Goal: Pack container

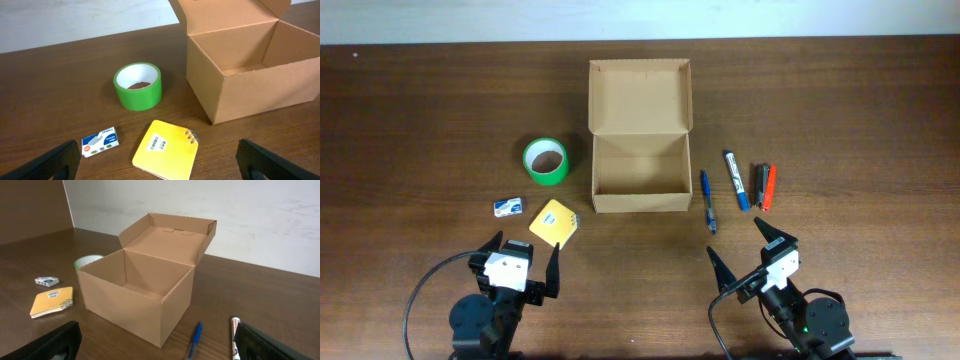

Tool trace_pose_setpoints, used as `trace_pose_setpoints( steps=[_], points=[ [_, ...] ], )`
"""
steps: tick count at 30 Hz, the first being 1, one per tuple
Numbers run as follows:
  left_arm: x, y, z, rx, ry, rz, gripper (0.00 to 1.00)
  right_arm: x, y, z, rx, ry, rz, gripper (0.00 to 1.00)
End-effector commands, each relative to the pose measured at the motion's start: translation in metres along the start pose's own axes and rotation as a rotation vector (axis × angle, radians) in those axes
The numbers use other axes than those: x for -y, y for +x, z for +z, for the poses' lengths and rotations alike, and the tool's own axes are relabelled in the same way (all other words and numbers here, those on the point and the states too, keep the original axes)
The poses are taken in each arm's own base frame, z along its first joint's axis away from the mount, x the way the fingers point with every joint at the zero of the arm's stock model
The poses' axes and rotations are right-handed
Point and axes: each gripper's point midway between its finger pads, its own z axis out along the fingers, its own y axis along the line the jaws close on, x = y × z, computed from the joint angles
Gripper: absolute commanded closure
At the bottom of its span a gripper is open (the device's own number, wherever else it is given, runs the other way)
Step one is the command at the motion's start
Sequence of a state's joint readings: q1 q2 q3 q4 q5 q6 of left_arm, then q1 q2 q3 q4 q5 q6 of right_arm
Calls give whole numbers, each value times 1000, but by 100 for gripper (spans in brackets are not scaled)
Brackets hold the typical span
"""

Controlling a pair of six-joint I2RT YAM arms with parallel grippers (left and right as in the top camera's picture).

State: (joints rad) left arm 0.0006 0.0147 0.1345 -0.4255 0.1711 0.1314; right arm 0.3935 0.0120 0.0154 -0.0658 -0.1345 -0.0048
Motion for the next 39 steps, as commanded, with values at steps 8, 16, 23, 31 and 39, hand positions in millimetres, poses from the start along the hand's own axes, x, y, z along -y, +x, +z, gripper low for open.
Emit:
trace_pose_setpoints(
  steps=[8,16,23,31,39],
  points=[
    [0,0,1,9,1,15,0,0,2,0,1,3,-3,1],
    [3,-5,1,29,15,25,0,0,2,0,1,3,-3,1],
    [5,-21,-2,69,36,-71,0,0,2,0,1,3,-3,1],
    [-15,-56,2,-23,-37,-85,0,0,2,0,2,3,-3,1],
    [-30,-103,39,-152,-43,-99,0,0,2,0,1,3,-3,1]
  ],
)
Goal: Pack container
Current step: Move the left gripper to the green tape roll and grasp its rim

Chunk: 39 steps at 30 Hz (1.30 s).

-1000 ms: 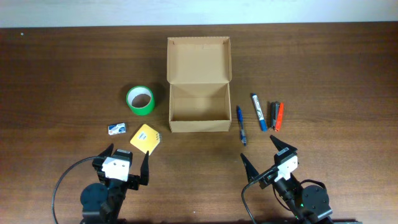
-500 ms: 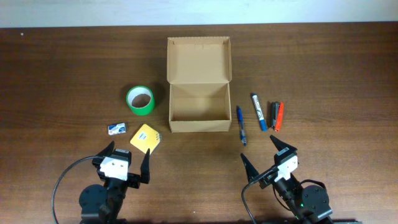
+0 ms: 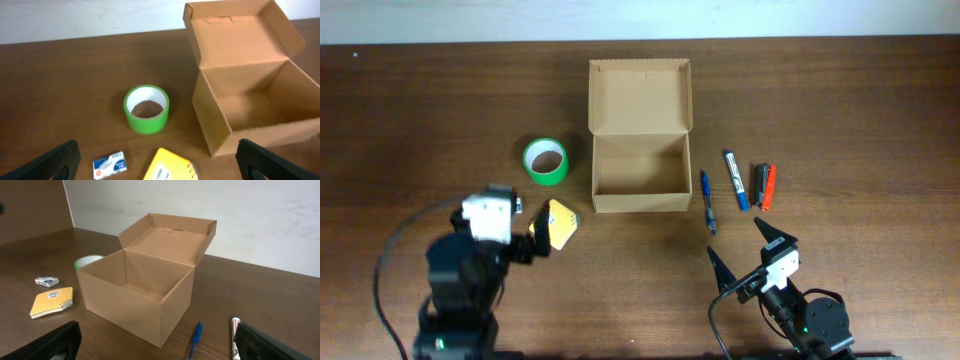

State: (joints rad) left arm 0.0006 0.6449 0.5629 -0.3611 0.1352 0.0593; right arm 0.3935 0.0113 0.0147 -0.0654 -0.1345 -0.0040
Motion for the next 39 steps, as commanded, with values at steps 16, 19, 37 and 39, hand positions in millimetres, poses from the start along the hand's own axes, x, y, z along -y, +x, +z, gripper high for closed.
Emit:
trace_pose_setpoints(
  steps=[16,19,37,39],
  points=[
    [-30,-51,117,-341,-42,-41,0,0,2,0,1,3,-4,1],
    [-34,-39,132,-401,-56,-44,0,0,2,0,1,3,-4,1],
    [-66,26,175,-560,-111,-85,0,0,2,0,1,3,-4,1],
    [-67,37,181,-589,-110,-89,0,0,2,0,1,3,-4,1]
  ],
)
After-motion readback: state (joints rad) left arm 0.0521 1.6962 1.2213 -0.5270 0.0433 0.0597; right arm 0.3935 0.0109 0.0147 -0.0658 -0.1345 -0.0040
